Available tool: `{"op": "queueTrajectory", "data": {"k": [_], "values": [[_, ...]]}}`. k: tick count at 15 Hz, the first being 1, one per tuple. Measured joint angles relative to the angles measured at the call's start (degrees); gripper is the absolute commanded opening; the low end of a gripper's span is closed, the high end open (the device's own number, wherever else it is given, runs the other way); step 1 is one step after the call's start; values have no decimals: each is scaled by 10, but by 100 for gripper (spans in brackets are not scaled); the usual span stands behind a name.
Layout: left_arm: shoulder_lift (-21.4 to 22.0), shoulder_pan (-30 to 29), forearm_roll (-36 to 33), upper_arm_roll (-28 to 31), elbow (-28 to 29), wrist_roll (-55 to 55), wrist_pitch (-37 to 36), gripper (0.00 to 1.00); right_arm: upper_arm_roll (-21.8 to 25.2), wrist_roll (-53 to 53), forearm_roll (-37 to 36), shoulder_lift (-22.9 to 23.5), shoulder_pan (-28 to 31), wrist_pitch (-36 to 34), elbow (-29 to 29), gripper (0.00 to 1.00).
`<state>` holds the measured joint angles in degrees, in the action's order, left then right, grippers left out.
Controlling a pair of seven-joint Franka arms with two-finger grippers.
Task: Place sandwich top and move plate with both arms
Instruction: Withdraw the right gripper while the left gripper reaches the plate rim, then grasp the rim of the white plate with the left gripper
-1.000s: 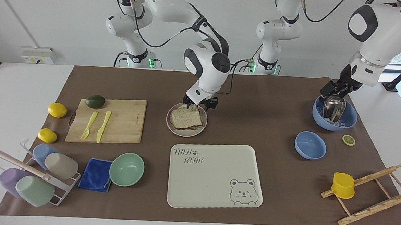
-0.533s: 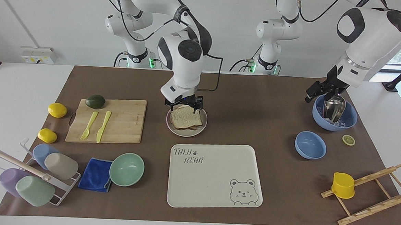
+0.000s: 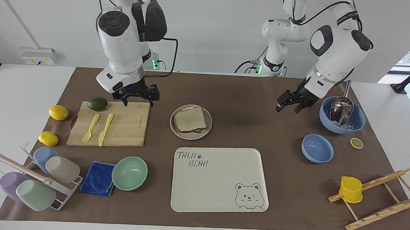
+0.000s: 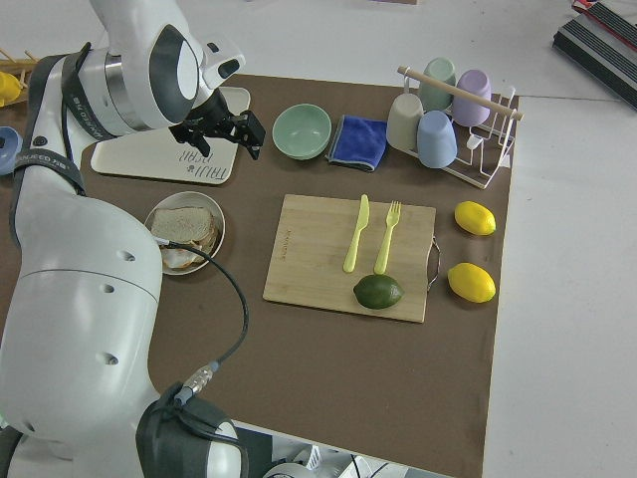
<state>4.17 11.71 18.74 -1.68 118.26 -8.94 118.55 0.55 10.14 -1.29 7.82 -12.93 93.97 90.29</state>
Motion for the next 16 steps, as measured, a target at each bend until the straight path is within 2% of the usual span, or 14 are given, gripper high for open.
{"op": "queueTrajectory", "data": {"k": [3,8,10,13,16], "values": [[-17,64,14,-2,40,-16,70,100,0,-55,0,-6,49,-18,-23,100],[-79,139,61,-2,48,-16,166,100,1,-123,0,-4,116,-44,-23,100],[-105,164,90,-2,48,-12,204,100,1,-130,1,-4,122,-75,-29,100],[-154,197,97,-2,44,-5,259,100,-5,-130,1,-4,117,-108,-60,100],[-199,208,100,-3,14,5,271,100,-8,-130,1,-4,117,-116,-63,100]]}}
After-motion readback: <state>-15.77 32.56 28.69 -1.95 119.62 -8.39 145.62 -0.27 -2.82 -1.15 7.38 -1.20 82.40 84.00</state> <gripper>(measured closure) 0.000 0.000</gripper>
